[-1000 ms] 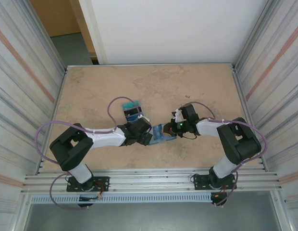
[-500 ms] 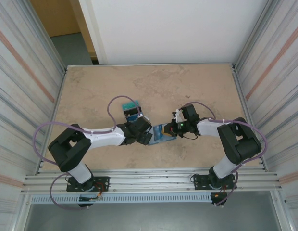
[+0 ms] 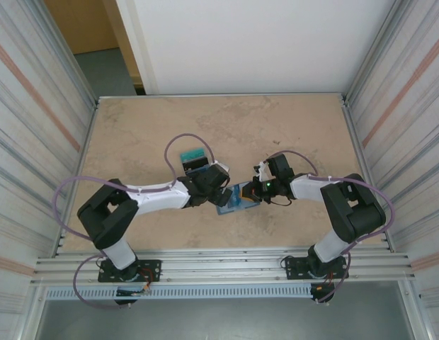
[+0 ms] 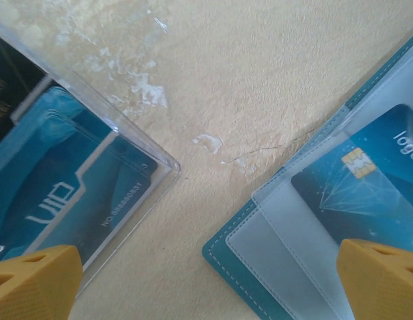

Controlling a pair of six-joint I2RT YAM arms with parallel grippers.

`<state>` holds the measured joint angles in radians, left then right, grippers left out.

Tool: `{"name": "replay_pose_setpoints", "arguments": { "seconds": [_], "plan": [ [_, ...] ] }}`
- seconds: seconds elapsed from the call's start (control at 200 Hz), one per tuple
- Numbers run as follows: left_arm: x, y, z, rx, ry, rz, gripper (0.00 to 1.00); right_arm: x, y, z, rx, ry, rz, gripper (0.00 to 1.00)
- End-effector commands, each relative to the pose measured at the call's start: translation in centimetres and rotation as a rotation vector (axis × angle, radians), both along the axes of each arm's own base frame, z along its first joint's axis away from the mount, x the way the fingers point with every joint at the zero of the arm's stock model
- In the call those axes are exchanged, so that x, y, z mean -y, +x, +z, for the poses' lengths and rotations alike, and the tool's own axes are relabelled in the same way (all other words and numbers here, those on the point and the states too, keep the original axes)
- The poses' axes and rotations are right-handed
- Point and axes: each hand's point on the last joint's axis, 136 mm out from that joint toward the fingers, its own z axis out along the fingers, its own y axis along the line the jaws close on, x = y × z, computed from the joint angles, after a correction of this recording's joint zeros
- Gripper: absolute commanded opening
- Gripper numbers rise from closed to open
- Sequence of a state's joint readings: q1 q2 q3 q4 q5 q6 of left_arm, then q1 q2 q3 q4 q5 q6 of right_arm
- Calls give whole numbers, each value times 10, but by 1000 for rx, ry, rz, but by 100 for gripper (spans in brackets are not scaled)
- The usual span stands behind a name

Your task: Take the credit cards out of the card holder

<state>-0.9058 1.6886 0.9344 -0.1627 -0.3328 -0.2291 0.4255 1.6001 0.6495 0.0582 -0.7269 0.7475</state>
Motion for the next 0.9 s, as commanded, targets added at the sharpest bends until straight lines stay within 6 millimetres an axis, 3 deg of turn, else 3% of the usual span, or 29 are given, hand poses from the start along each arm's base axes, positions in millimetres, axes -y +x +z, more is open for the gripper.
{"name": "replay_pose_setpoints", "arguments": {
  "seconds": [0.0,0.341,0.601,0.897],
  "plan": [
    [7,-1,-7,-13,26,-33,99,5,-5,2,10,-18,11,4],
    [-6,-7,-27,-51,127,-39,99,9,-4,5,19,-26,3,4],
    [-11,-9,-34,-61,199,-54,99,1,-3,8,38,5,-3,24],
    [-7,-12,-36,-75,184,-56,99,-15,-2,1,43,37,8,24]
  ]
}}
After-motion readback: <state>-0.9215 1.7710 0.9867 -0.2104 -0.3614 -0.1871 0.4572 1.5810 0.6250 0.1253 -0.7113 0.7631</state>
